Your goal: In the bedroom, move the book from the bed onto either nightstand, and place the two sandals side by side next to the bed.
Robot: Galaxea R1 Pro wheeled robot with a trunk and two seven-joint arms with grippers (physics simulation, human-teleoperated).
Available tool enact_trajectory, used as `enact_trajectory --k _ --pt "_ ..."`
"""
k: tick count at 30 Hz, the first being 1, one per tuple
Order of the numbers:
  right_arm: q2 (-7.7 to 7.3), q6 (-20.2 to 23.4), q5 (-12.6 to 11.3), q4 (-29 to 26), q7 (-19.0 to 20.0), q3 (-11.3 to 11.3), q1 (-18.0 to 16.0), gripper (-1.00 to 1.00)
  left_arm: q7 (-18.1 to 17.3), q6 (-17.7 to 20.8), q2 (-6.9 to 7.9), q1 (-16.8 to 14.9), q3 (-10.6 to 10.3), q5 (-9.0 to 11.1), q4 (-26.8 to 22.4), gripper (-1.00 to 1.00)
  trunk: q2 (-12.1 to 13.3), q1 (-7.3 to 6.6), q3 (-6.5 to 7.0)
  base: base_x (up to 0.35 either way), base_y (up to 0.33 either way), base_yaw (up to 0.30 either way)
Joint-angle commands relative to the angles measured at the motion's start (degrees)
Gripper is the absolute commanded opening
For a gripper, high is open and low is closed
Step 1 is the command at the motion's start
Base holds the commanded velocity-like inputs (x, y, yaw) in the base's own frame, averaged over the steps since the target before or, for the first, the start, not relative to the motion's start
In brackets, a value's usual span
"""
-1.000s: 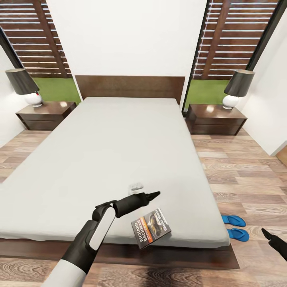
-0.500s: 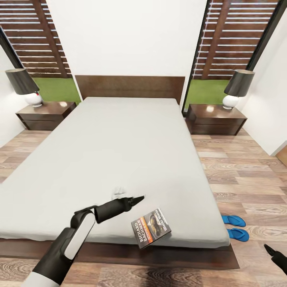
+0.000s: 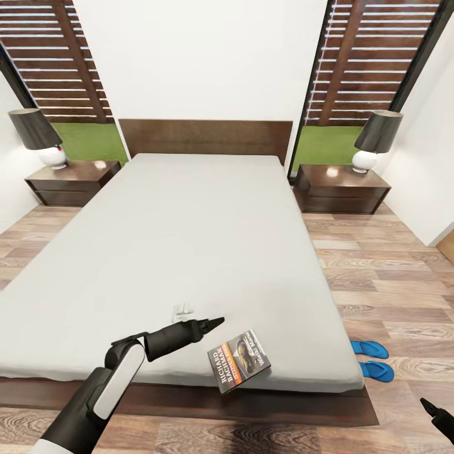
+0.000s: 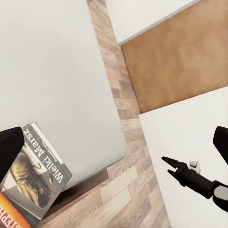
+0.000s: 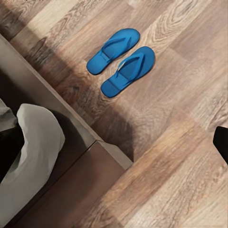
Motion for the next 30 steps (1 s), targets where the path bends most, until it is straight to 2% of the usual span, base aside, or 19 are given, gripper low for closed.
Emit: enact_trajectory --k 1,3,6,30 --pt "-0.01 -0.2 -0.2 0.1 0.3 -0.1 -0.1 1.00 0.1 0.3 0.02 0.0 -0.1 0.4 0.0 1.00 0.0 0.00 -0.04 0.000 0.000 0.000" --pt "-0.01 -0.2 -0.2 0.1 0.3 -0.1 -0.1 1.00 0.1 0.2 0.02 0.0 -0.1 0.4 0.1 1.00 0.0 0.00 -0.04 0.000 0.000 0.000" --pt "0.06 -3.2 -0.1 0.2 0.3 -0.1 -0.1 1.00 0.0 0.1 0.01 0.0 -0.1 0.4 1.6 1.00 0.0 0.00 -0.04 0.000 0.000 0.000" --pt "0.08 -3.6 -0.1 0.2 0.2 -0.1 -0.1 1.00 0.0 0.1 -0.17 0.0 -0.2 0.4 1.7 1.00 0.0 0.00 -0.04 -0.002 0.000 0.000"
